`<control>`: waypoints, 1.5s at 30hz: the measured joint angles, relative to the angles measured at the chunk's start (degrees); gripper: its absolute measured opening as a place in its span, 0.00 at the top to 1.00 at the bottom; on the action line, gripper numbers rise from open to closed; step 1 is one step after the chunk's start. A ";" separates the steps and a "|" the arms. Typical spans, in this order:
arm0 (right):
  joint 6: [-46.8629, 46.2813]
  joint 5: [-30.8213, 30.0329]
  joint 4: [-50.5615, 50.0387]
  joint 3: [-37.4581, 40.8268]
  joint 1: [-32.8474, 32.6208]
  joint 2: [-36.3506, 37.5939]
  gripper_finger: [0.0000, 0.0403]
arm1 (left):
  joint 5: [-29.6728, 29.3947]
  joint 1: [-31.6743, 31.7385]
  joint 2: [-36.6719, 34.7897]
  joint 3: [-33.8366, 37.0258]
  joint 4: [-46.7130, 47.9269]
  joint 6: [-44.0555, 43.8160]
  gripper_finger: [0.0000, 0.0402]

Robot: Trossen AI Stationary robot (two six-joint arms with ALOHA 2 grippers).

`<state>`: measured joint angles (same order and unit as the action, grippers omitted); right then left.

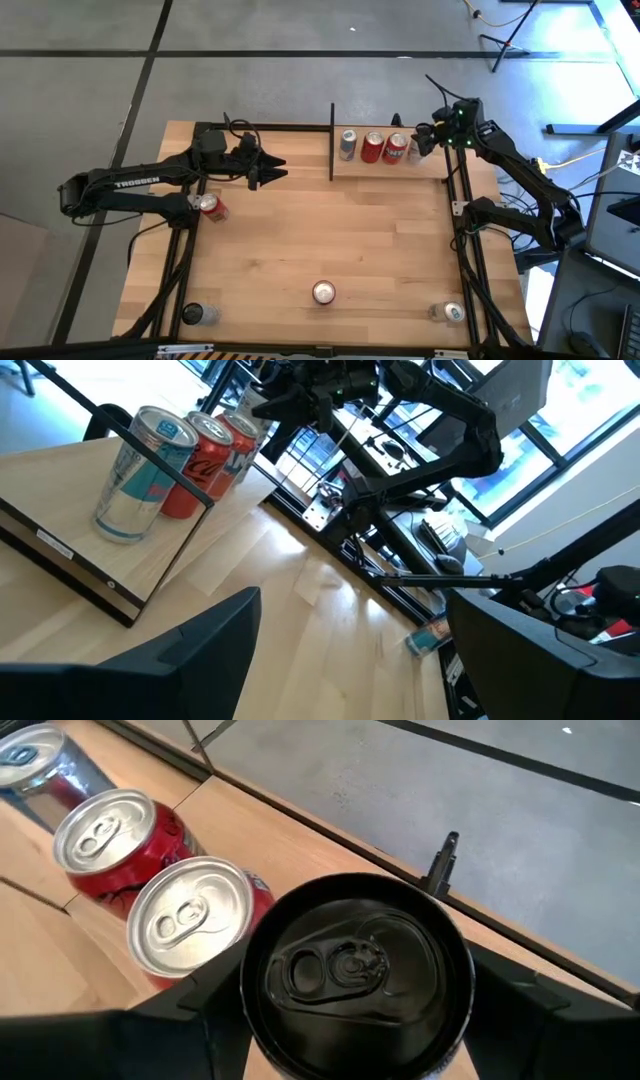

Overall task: Place canned beverage on shelf
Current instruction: Put the top white-blue soda can on the shelf, then put the white-blue soda can on the shelf aligned with the other white-blue soda can

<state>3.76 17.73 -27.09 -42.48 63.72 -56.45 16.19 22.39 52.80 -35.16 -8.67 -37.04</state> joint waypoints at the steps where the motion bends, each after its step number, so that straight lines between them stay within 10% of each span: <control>1: 0.52 0.56 0.02 0.00 0.00 -0.02 0.33 | 0.00 0.00 0.00 0.00 0.00 -0.09 0.22; 13: 3.43 0.35 -3.47 -0.05 0.00 0.11 0.09 | 0.02 -0.02 0.01 0.00 0.01 -0.35 0.22; 27: 0.15 1.80 -9.60 -13.56 -1.54 0.23 0.09 | 0.37 0.10 -0.01 0.00 0.02 4.94 0.22; 45: -34.76 -15.99 1.22 -17.79 -57.50 -7.95 0.10 | 5.73 -3.81 2.11 0.02 4.20 18.39 0.22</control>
<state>-31.00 1.74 -25.87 -60.27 6.22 -64.40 21.91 18.58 54.92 -35.14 -4.47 -18.65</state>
